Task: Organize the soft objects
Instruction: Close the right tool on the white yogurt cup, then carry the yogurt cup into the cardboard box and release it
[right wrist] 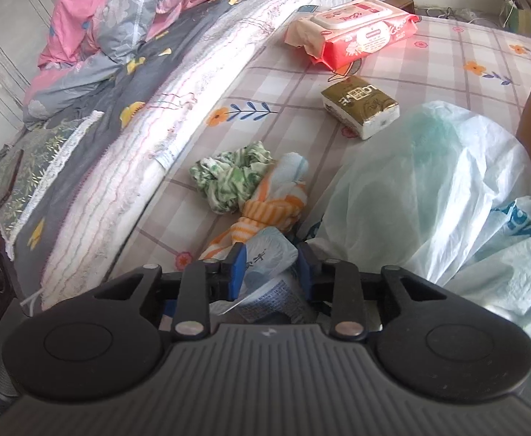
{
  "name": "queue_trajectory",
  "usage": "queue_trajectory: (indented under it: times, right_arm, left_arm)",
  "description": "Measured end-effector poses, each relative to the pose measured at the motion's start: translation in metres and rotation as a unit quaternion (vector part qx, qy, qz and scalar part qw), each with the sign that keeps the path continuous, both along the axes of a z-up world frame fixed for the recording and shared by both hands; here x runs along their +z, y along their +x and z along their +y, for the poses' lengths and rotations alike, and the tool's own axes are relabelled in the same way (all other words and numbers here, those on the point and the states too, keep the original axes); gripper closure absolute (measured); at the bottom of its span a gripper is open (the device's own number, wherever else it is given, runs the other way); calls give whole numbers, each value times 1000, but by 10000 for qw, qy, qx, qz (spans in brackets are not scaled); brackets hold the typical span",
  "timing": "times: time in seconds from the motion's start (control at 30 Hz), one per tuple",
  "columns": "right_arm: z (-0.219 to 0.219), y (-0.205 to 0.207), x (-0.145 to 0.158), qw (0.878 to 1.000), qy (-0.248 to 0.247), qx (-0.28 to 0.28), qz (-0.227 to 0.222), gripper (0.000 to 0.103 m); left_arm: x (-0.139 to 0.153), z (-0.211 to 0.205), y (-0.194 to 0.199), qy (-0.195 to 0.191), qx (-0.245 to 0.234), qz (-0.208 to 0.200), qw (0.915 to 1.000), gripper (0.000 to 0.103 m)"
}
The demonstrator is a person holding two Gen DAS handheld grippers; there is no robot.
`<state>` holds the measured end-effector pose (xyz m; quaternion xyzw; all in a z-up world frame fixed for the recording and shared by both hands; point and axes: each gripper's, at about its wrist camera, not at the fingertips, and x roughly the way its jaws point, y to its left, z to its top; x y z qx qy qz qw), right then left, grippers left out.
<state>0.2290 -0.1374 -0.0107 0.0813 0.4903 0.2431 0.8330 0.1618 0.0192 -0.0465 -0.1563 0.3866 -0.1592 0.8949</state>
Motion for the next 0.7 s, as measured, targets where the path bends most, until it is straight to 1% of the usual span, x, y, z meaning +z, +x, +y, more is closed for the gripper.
queue_trajectory:
  times: [0.13,0.3,0.47,0.57,0.7]
  right_arm:
    - [-4,-6,5,9995,310,10,103,79]
    - [-10,-20,20,9962,850,30,193,79]
    - [-21,-39,45,9903,1381,112,77,79]
    - [-33,-51,59,9848,1733,129,67,79]
    - [-53,-70,79,9807,1946,113,-135,79]
  left_arm:
    - [9,8,-6,-18,115,-34,9999,50]
    - [32,11,-23,172,228,-247,9993,50]
    - [62,11,-43,301,272,-510,9979,50]
    - [79,9,-53,282,291,-621,9972,50]
    - [102,-8,-64,432,161,-880,9951,50]
